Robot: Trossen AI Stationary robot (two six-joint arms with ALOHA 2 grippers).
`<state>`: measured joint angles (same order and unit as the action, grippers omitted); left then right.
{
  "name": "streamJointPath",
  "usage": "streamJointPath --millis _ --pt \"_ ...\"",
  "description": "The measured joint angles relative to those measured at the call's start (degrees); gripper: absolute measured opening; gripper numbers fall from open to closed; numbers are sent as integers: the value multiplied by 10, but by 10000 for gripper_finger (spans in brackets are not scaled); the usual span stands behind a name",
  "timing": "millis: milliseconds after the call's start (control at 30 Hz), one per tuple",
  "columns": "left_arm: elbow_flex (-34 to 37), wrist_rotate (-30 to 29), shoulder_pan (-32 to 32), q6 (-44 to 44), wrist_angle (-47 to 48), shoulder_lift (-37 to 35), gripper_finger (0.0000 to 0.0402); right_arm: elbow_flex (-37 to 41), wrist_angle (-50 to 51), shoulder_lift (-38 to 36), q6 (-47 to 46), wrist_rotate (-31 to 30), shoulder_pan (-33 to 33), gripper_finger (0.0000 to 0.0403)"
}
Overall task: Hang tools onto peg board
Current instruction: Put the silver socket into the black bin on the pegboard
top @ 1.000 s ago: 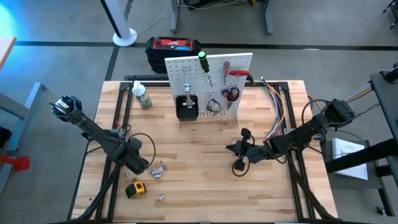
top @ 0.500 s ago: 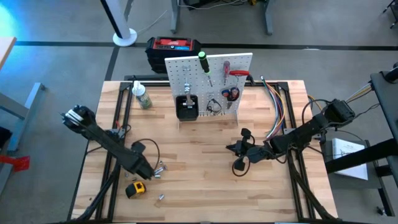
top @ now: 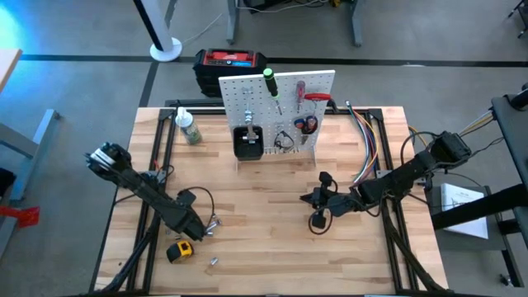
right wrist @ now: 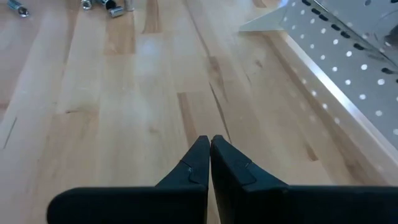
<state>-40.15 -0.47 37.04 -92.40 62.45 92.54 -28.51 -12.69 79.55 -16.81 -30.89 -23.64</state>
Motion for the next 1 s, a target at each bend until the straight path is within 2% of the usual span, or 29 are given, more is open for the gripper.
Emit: streamJointPath --millis 400,767,1000 --pt "-27 -13 0 1 -29 -6 102 1 0 0 -3 0 0 0" --pt "-42 -40 0 38 -38 -8 71 -1 0 -1 5 0 0 0" --pt "-43 -84 -1 48 -29 -16 30 -2 0 -1 10 -1 0 0"
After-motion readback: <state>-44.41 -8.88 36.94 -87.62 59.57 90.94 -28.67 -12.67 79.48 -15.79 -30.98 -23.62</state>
